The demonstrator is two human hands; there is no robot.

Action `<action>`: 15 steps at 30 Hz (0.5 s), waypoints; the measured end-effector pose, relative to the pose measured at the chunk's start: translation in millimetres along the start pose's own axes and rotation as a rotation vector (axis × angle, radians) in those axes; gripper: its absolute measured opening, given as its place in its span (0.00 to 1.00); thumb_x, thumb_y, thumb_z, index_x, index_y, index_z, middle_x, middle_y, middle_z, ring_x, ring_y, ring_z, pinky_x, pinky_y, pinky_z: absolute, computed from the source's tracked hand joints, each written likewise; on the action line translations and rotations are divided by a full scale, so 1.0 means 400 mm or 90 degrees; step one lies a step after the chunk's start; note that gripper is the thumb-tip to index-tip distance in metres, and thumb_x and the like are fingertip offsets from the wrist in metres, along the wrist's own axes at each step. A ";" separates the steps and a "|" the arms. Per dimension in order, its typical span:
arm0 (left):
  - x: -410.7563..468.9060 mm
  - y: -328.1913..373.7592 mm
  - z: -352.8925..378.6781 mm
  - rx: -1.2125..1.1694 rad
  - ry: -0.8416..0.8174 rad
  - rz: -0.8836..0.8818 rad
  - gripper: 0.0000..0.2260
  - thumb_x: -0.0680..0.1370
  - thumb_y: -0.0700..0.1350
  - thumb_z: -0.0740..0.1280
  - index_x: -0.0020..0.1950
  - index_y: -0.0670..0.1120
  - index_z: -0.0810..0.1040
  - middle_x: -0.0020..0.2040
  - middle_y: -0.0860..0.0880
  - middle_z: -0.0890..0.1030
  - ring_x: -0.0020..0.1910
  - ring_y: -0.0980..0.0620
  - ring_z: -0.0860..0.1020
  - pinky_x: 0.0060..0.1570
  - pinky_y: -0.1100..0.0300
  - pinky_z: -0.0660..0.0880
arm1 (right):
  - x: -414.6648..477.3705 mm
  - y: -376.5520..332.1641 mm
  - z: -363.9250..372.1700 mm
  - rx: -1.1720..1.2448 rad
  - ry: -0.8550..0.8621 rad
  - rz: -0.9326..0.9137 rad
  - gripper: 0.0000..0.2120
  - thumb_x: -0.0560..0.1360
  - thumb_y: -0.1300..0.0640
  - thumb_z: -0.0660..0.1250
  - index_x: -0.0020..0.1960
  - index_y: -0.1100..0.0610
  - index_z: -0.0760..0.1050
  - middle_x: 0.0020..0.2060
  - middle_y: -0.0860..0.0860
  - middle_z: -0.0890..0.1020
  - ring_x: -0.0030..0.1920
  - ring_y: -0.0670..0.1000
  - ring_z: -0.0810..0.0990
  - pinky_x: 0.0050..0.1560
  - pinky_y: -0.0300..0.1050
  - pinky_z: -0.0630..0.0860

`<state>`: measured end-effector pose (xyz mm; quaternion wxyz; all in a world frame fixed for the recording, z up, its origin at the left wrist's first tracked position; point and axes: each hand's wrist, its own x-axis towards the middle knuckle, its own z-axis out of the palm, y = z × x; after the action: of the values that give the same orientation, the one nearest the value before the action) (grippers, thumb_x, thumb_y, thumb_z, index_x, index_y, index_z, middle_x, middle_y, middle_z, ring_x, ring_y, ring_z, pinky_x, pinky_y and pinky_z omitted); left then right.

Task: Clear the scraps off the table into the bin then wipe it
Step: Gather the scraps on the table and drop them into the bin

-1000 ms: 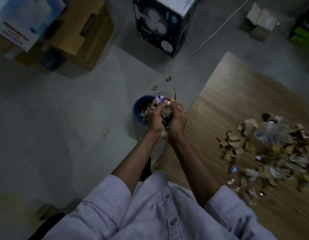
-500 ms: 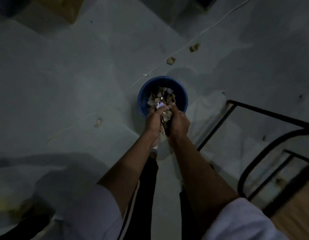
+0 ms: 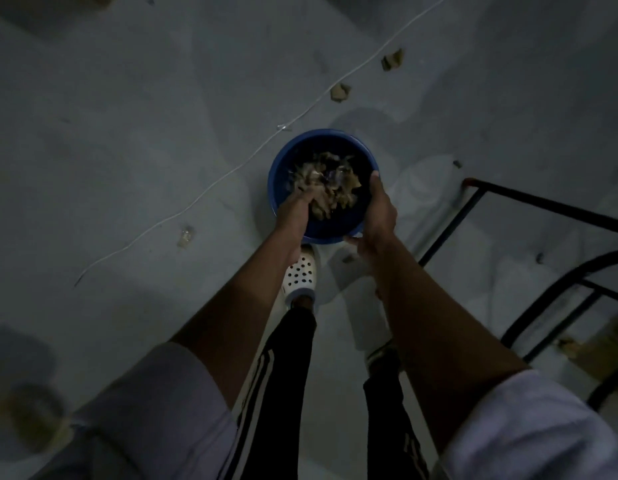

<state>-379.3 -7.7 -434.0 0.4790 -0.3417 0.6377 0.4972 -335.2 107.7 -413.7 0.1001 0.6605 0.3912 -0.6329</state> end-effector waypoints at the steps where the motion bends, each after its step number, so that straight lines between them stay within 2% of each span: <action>1: -0.035 0.008 0.003 0.001 -0.008 -0.003 0.19 0.81 0.57 0.66 0.68 0.49 0.76 0.60 0.52 0.78 0.62 0.50 0.74 0.67 0.51 0.72 | -0.021 -0.009 -0.008 -0.007 0.007 0.010 0.18 0.79 0.37 0.63 0.59 0.50 0.75 0.46 0.46 0.79 0.46 0.48 0.78 0.46 0.50 0.78; 2: -0.068 0.011 0.008 0.006 -0.011 -0.005 0.18 0.82 0.54 0.65 0.71 0.49 0.75 0.59 0.52 0.76 0.61 0.51 0.73 0.66 0.53 0.71 | -0.047 -0.018 -0.014 -0.015 0.011 0.015 0.16 0.80 0.39 0.63 0.58 0.50 0.75 0.46 0.46 0.79 0.45 0.47 0.77 0.44 0.48 0.76; 4: -0.145 0.014 0.021 0.014 -0.010 0.005 0.18 0.84 0.51 0.64 0.72 0.46 0.74 0.60 0.50 0.75 0.59 0.51 0.72 0.61 0.56 0.71 | -0.113 -0.036 -0.030 -0.007 0.017 0.015 0.16 0.81 0.41 0.63 0.58 0.52 0.77 0.51 0.50 0.80 0.45 0.46 0.77 0.45 0.47 0.76; 6: -0.234 0.026 0.033 0.015 -0.019 0.027 0.15 0.84 0.49 0.64 0.69 0.46 0.75 0.61 0.47 0.78 0.55 0.50 0.76 0.55 0.55 0.73 | -0.193 -0.053 -0.047 0.025 0.007 0.018 0.18 0.81 0.42 0.63 0.60 0.54 0.78 0.54 0.52 0.81 0.46 0.46 0.78 0.44 0.47 0.77; 9: -0.374 0.053 0.057 0.047 -0.026 0.107 0.07 0.84 0.47 0.63 0.59 0.49 0.79 0.56 0.46 0.83 0.47 0.50 0.80 0.47 0.55 0.76 | -0.341 -0.095 -0.086 0.109 -0.030 0.013 0.16 0.81 0.44 0.63 0.58 0.56 0.79 0.46 0.50 0.82 0.41 0.46 0.80 0.36 0.43 0.78; 12: -0.539 0.076 0.083 0.032 -0.006 0.209 0.05 0.82 0.45 0.65 0.50 0.49 0.80 0.42 0.47 0.84 0.37 0.47 0.79 0.42 0.51 0.76 | -0.505 -0.140 -0.149 0.190 -0.081 -0.013 0.14 0.81 0.46 0.64 0.56 0.55 0.80 0.37 0.47 0.82 0.33 0.44 0.81 0.37 0.43 0.78; 14: -0.660 0.081 0.108 0.043 0.023 0.270 0.06 0.82 0.45 0.65 0.48 0.51 0.81 0.40 0.47 0.83 0.36 0.47 0.79 0.41 0.51 0.77 | -0.612 -0.163 -0.219 0.207 -0.138 -0.052 0.14 0.81 0.47 0.64 0.57 0.55 0.80 0.37 0.46 0.83 0.36 0.45 0.80 0.42 0.45 0.77; 15: -0.727 0.078 0.126 0.058 0.041 0.305 0.07 0.82 0.45 0.65 0.47 0.51 0.80 0.39 0.49 0.84 0.35 0.50 0.79 0.41 0.53 0.77 | -0.664 -0.173 -0.266 0.205 -0.167 -0.074 0.13 0.81 0.46 0.64 0.56 0.54 0.80 0.39 0.46 0.83 0.40 0.46 0.81 0.42 0.45 0.78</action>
<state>-304.9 37.3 -150.3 0.3415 -0.1744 0.7376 0.5558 -270.5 117.4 -126.7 0.0066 0.5561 0.3065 -0.7725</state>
